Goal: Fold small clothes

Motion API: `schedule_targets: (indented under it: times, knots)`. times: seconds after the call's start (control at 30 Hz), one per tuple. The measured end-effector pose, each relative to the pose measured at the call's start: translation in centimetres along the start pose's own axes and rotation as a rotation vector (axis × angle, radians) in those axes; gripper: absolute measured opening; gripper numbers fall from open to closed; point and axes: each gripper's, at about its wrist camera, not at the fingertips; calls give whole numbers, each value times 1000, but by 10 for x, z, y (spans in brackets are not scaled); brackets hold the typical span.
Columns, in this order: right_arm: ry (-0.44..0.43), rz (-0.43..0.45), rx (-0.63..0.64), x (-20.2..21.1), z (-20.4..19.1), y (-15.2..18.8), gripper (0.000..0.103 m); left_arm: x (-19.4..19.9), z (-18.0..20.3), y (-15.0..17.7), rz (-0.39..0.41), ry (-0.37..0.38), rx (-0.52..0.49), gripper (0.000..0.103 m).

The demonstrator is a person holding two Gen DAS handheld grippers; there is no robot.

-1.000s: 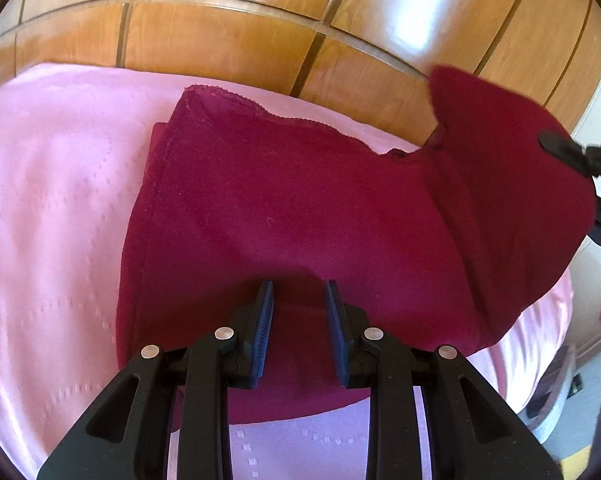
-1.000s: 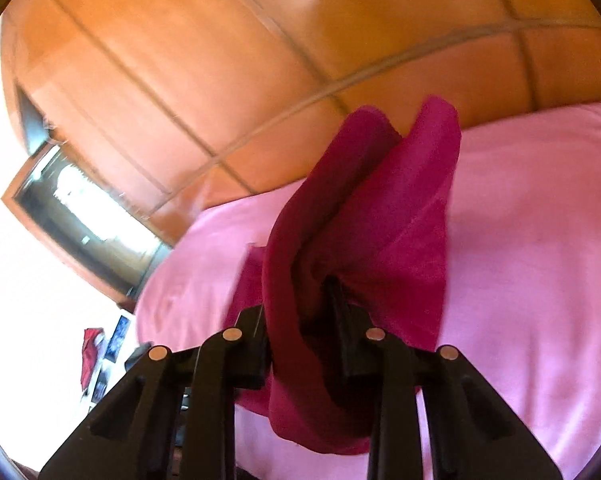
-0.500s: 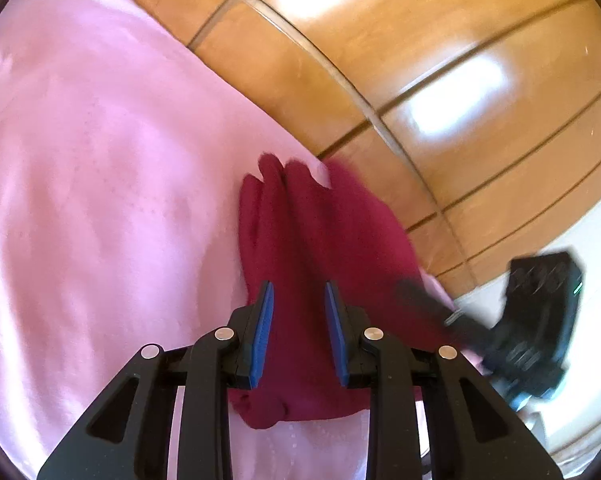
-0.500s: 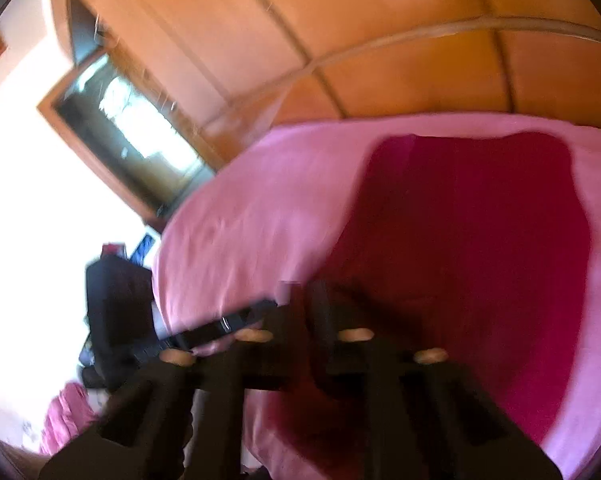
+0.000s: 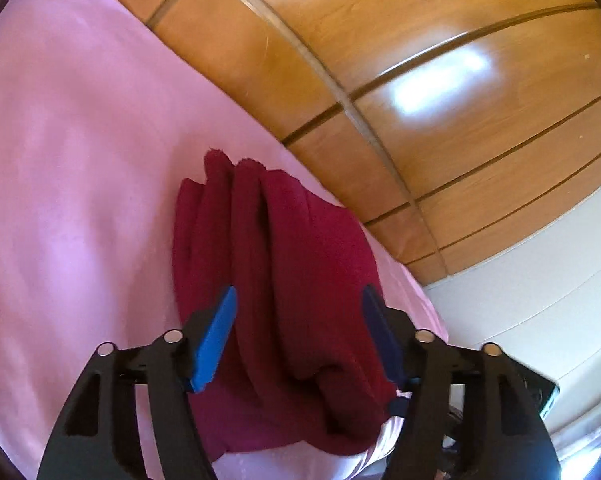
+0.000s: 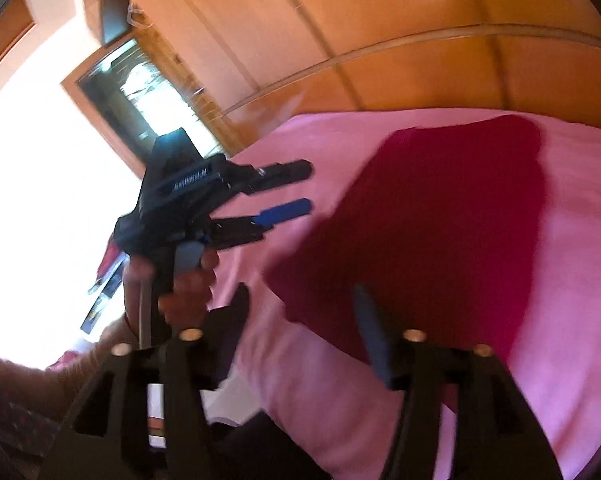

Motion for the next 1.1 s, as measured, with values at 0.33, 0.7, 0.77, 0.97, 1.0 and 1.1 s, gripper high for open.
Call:
schedule_targets:
  times: [0.33,0.7,0.77,0.97,1.0,1.1]
  knots:
    - [272,75,-140,41,55,42,68,-60,13,-14,-155,-174,-23,46]
    - [294,78,-53,29,33,38,49,-16,39,-2,-5,-265,-158,19]
    - [285,60,-31,22,25,38,49,-7,31,1,3,-312,-167,19]
    - [361,-36,48,-22,7,37,52,-12,-11,3,-36,-407,-114,26]
    - [376,-48,55,-26,8,37,53,-14,-10,3,-32,-423,-115,30]
    - [377,-84,58,-27,11,32,59,-3,9,4,34,-480,-166,31]
Point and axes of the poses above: each gripper's, at about its wrist camera, not at the fingertips, and x roughly against the way its jaws point, z to its right, y to its underside, and after that the axes turned 2 degrees about -z, right-handed
